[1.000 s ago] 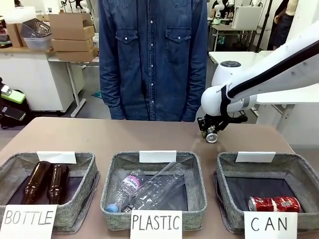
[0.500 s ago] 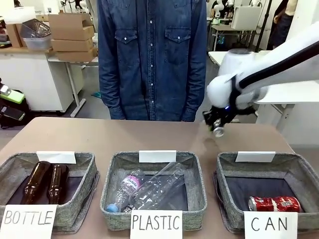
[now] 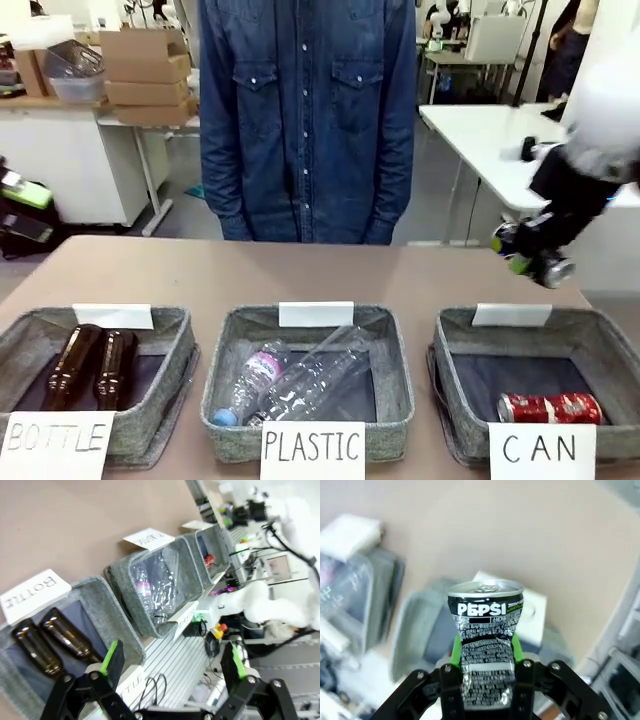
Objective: Sort the can waste into the basket.
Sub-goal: Pick up the can waste from the table and place it in the right Fabric basket.
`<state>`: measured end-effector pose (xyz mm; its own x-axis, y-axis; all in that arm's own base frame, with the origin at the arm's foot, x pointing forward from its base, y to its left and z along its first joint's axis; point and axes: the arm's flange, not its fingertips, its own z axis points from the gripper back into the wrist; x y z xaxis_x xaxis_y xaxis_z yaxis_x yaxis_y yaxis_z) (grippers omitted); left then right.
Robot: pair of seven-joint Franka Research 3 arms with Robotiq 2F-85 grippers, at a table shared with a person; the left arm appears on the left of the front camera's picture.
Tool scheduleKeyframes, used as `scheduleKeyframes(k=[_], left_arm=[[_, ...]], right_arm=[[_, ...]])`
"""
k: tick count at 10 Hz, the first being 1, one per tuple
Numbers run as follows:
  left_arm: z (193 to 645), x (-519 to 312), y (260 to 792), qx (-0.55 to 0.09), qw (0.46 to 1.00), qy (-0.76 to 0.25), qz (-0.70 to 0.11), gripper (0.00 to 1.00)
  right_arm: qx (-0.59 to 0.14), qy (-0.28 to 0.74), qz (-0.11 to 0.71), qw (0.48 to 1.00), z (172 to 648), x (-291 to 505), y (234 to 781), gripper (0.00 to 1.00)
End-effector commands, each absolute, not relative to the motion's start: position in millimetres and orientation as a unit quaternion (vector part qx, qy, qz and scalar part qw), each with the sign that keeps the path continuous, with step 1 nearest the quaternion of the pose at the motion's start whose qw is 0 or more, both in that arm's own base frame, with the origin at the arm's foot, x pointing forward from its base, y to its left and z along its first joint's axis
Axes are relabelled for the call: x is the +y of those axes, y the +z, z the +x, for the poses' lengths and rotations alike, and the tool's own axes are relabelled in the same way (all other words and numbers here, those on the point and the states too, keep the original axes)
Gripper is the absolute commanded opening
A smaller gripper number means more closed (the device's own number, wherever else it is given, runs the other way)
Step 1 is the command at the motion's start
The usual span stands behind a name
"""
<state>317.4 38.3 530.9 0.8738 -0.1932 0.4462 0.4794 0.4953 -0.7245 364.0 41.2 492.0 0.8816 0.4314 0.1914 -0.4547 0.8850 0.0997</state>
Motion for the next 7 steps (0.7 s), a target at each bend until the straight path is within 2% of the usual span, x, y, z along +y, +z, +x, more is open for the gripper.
scheduleKeyframes(k=[1, 2, 7], left_arm=[[317.9, 38.0, 529.9, -0.163, 0.847, -0.199, -0.464, 1.00], [317.9, 38.0, 529.9, -0.163, 0.847, -0.199, -0.464, 1.00], [317.9, 38.0, 529.9, -0.163, 0.847, -0.199, -0.464, 1.00]], right_arm=[[-0.052, 0.279, 0.074, 0.956, 314.1, 28.3, 489.0, 0.00], [-0.035, 0.321, 0.078, 0.943, 299.0, 26.9, 481.4, 0.00], [-0.052, 0.324, 0.075, 0.942, 289.6, 24.1, 471.9, 0.00]])
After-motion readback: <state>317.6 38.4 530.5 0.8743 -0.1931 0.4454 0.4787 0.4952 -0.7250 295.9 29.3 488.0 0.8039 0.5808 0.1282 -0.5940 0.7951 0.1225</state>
